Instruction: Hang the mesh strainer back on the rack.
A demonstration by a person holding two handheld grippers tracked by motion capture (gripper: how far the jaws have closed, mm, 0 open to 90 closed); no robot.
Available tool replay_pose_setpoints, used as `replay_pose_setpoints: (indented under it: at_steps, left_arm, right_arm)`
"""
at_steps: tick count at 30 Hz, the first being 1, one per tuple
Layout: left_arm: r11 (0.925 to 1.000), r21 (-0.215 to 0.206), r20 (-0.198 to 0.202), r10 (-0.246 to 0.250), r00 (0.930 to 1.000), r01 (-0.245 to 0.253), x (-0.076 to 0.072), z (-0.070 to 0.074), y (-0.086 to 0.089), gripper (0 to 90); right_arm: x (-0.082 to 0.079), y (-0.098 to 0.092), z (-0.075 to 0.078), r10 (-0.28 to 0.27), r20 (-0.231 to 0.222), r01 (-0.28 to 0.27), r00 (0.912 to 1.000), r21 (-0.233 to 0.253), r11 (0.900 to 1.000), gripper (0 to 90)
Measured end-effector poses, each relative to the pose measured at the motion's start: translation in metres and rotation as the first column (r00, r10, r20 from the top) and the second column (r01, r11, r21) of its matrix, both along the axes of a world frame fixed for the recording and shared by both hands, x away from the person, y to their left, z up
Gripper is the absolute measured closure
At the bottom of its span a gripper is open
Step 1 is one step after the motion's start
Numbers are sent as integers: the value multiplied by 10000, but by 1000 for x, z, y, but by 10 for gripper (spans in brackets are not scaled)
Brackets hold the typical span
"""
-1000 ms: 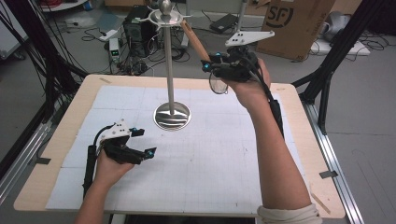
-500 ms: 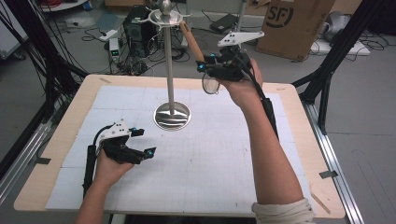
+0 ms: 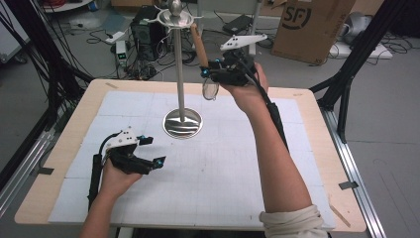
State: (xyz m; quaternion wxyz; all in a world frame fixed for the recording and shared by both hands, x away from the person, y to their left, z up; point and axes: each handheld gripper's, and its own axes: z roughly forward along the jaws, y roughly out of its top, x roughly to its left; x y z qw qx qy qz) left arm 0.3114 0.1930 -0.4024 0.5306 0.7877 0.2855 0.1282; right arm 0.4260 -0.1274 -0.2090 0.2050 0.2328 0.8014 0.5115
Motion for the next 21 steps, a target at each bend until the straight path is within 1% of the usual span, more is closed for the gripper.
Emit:
replay_pose_setpoints:
  at_steps: [1, 2, 4, 5, 6, 7, 10, 12, 14, 15, 16, 21]
  left_arm:
    - [10000, -20, 4, 16, 10000, -16, 0, 0, 0, 123]
    - [10000, 3, 11, -3, 10000, 3, 0, 0, 0, 123]
    - [10000, 27, 11, -4, 10000, 4, 0, 0, 0, 123]
    - [10000, 30, 1, -9, 10000, 9, 0, 0, 0, 123]
    - [10000, 21, -3, 12, 10000, -12, 0, 0, 0, 123]
    - [10000, 51, 11, -9, 10000, 9, 0, 0, 0, 123]
    - [10000, 23, -2, 10, 10000, -10, 0, 0, -1, 123]
    - [10000, 66, 41, -13, 10000, 13, 0, 0, -1, 123]
    - [10000, 60, 16, -26, 10000, 26, 0, 0, -1, 123]
    - [10000, 51, 8, -5, 10000, 5, -1, 0, -1, 123]
    - [10000, 69, 12, -5, 10000, 5, -1, 0, -1, 123]
    - [10000, 38, 29, -4, 10000, 4, 0, 0, -1, 123]
  right_arm:
    - [-1, 1, 0, -66, -105, 65, 9999, -42, 10000, 684]
    - [1, 2, -1, -27, -30, 27, 10000, -65, 10000, 684]
    - [1, 3, -2, -60, -143, 58, 9999, -95, 9999, 684]
    - [2, 4, -2, 12, -30, -12, 10000, -128, 9999, 684]
    - [2, 4, -2, -10, -159, 9, 9999, -113, 9999, 683]
    - [2, 5, -3, -69, -174, 66, 9998, -148, 9999, 683]
    - [3, 5, -3, -38, -178, 37, 9998, -65, 10000, 684]
    - [3, 6, -3, -13, -175, 11, 9998, -107, 9999, 684]
    - [3, 7, -2, -78, -336, 74, 9994, -127, 9999, 685]
    - [4, 8, -2, -31, -233, 27, 9997, -170, 9999, 686]
    - [4, 9, -2, -37, -309, 31, 9995, -189, 9998, 686]
    - [7, 12, -1, -129, -325, 120, 9994, -273, 9996, 688]
